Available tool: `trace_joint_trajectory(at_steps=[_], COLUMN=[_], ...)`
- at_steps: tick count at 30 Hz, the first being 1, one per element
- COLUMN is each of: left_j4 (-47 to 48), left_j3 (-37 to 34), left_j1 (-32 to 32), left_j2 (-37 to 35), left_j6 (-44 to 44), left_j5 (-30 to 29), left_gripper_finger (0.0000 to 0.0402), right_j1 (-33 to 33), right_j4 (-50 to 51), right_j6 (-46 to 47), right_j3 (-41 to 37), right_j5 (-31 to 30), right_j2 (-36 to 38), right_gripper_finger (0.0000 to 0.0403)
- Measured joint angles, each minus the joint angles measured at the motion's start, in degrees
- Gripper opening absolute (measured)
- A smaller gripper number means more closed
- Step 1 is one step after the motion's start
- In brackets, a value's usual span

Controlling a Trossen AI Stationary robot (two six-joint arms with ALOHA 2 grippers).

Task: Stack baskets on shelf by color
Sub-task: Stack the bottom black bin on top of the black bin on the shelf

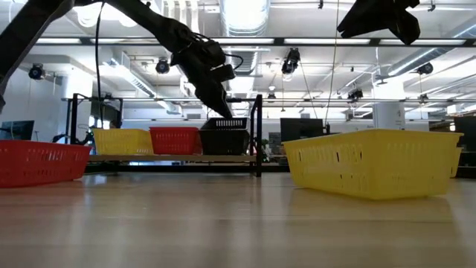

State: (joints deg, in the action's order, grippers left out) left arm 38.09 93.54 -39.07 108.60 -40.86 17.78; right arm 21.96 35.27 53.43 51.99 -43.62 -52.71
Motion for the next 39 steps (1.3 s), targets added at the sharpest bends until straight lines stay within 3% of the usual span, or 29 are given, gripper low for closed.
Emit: trace_joint_trajectory(at_steps=[15, 20, 25, 31, 39], left_j4=[-1.0, 1.6, 0.4, -0.1, 1.5], left_j3=[-6.0, -4.9, -5.4, -6.0, -6.3], left_j1=[6.3, 6.6, 6.7, 7.2, 8.4], left_j2=[0.0, -0.1, 0.0, 0.0, 0.1], left_j6=[0.1, 0.1, 0.2, 1.6, -0.6], left_j5=[0.3, 4.4, 1.2, 0.8, 5.7], left_gripper_finger=[0.0127, 0.0127, 0.0126, 0.0092, 0.0036], right_j1=[0.0, 0.0, 0.0, 0.0, 0.0], right_j4=[0.0, 0.0, 0.0, 0.0, 0.0], right_j6=[-0.1, -0.1, -0.5, -0.9, -1.8], right_j3=[0.0, 0.0, 0.0, 0.0, 0.0], right_j5=[0.0, 0.0, 0.0, 0.0, 0.0], right_j2=[0.0, 0.0, 0.0, 0.0, 0.0], right_gripper_finger=[0.0063, 0.0063, 0.0063, 0.0063, 0.0063])
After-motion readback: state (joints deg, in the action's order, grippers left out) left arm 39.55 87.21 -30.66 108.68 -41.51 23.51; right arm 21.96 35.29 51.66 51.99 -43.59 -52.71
